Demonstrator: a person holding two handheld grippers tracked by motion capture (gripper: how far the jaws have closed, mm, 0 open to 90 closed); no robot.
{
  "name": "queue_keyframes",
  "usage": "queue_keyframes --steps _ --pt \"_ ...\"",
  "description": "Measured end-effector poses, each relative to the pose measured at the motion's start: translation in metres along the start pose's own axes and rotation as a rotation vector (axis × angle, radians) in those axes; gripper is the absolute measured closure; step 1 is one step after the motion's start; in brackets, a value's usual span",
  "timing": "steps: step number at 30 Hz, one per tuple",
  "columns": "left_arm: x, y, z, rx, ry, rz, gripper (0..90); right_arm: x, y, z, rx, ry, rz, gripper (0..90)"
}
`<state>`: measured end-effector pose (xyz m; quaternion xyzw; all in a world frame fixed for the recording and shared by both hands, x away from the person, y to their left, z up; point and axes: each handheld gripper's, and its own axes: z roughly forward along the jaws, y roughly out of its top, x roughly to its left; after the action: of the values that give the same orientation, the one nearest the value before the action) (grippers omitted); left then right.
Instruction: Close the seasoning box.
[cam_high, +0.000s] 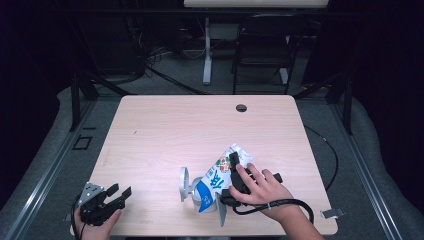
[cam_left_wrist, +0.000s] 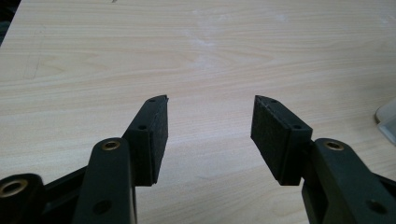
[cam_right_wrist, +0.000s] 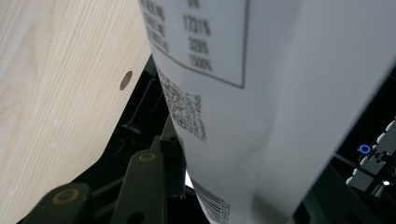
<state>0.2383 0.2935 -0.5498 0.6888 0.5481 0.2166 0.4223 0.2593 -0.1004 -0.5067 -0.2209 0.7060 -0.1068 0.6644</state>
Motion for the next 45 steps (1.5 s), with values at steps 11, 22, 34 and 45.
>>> queue_keyframes --steps 11,22,34,45 --pt "0.0000 0.0000 0.0001 0.000 0.000 0.000 46.5 -0.0016 0.0004 -0.0008 0.006 0.008 0.002 62.5" --pt "0.0000 0.0000 0.0001 0.000 0.000 0.000 46.5 -0.0013 0.0005 -0.0015 0.010 0.019 0.024 63.0" --pt "-0.0002 -0.0001 0.0003 0.001 0.000 0.001 46.5 -0.0011 -0.0012 -0.0017 -0.002 0.037 0.065 63.9" --pt "-0.0002 -0.0003 0.0005 0.001 0.000 0.001 46.5 0.0005 -0.0020 -0.0026 -0.002 0.056 0.103 64.3"
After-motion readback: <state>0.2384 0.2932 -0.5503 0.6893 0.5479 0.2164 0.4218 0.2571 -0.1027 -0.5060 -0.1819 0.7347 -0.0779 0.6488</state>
